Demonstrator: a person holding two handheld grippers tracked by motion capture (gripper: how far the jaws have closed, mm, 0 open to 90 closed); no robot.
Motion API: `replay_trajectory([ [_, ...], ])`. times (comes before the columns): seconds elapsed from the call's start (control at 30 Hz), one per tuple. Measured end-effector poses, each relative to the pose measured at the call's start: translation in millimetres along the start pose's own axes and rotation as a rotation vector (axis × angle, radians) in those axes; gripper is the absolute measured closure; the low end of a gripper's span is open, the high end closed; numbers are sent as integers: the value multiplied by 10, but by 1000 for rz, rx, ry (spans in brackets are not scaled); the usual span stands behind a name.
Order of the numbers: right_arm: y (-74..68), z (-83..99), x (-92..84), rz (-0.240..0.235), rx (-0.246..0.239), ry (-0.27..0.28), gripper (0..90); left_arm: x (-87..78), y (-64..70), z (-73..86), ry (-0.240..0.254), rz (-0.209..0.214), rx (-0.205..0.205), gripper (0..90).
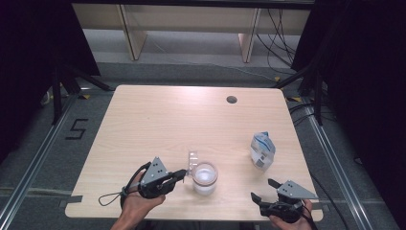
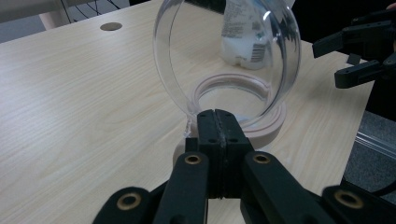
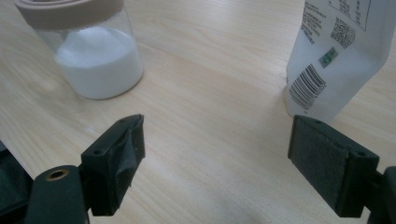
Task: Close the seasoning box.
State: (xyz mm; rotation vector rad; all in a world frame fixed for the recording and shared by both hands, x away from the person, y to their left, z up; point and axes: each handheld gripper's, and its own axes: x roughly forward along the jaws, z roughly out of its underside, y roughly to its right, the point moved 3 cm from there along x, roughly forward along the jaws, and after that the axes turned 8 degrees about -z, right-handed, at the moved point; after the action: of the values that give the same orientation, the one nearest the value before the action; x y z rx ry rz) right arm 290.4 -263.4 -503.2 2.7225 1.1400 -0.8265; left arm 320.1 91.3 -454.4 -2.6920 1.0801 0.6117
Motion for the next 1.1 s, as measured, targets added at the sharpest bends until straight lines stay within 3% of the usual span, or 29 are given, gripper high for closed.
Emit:
replay_trajectory([
  [0.13, -1, 3, 2, -1, 7, -2, 196, 14, 16, 0, 2, 5, -15, 878],
  [0.17, 8, -2, -8, 7, -14, -2, 195, 15, 17, 4, 3, 5, -22, 864],
  [0.27, 9, -1, -11, 8, -13, -4, 195, 10, 26, 21, 0, 8, -29, 802],
  [0.4, 0, -1, 0, -3, -1, 2, 195, 2, 35, 38, -11, 24, -47, 664],
  [0.5, -1, -5, -9, -6, -1, 1, 194, -4, 58, 54, -7, 41, -97, 533],
  [0.63, -5, -15, 2, -4, -1, 26, 190, -20, 77, 75, -14, 39, -113, 411],
  [0.73, -20, -25, -14, -27, -3, 30, 179, -36, 101, 108, -24, 47, -124, 333],
  [0.87, -26, -32, -6, -37, -5, 55, 156, -64, 137, 184, -36, 62, -141, 278],
  [0.93, -45, -30, -8, -51, 14, 55, 157, -84, 137, 222, -44, 61, -131, 259],
  [0.97, -87, -21, -11, -47, 51, 54, 157, -98, 141, 243, -48, 50, -134, 253],
  [1.03, -93, -20, -6, -61, 11, 54, 157, -116, 134, 274, -53, 52, -132, 246],
  [1.07, -122, -14, -4, -64, 33, 63, 157, -127, 131, 291, -54, 47, -137, 244],
  [1.1, -107, -10, -12, -65, 0, 44, 157, -137, 126, 307, -56, 42, -136, 239],
])
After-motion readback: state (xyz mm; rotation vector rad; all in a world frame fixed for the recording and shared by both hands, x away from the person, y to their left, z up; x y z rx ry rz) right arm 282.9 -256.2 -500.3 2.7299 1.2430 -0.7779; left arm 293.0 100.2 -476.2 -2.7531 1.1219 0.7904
